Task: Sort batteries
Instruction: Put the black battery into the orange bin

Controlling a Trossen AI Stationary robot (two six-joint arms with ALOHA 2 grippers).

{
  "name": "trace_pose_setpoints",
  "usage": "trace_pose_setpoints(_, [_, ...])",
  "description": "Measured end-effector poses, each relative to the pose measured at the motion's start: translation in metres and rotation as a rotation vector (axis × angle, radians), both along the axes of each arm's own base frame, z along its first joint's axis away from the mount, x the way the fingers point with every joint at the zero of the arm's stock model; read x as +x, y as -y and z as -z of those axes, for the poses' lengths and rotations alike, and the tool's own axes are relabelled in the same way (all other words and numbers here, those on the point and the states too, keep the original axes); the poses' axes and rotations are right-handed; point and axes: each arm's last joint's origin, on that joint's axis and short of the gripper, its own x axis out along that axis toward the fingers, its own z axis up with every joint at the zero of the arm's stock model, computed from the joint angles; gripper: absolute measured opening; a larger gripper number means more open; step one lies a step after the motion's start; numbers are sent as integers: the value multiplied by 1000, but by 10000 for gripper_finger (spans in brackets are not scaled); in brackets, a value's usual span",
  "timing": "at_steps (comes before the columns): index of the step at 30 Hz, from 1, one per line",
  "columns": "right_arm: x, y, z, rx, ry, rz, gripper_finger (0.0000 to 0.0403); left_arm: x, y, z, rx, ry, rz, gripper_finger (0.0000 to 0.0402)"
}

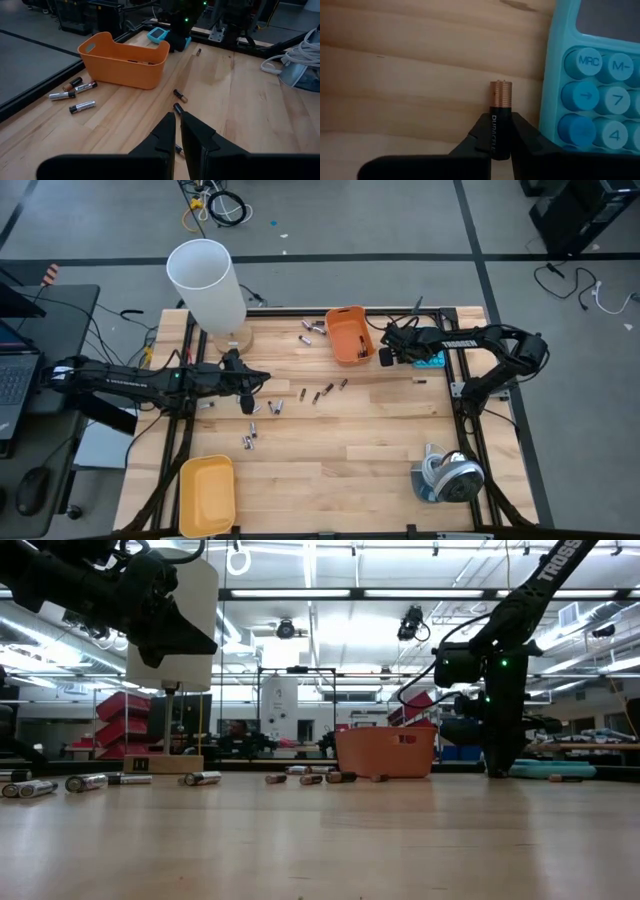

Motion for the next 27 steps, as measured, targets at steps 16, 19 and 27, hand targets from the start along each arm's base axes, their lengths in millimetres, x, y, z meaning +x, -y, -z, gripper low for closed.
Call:
trace_pose_setpoints(16, [-5, -17, -47, -109, 177, -66, 28, 0, 0, 0, 0, 0, 0, 30])
trace_pose_setpoints(19, [-4, -24, -61, -155, 241, -99, 28, 0, 0, 0, 0, 1, 0, 30])
trace_pose_setpoints(27, [13, -37, -89, -339, 444, -235, 28, 0, 0, 0, 0, 2, 0, 30])
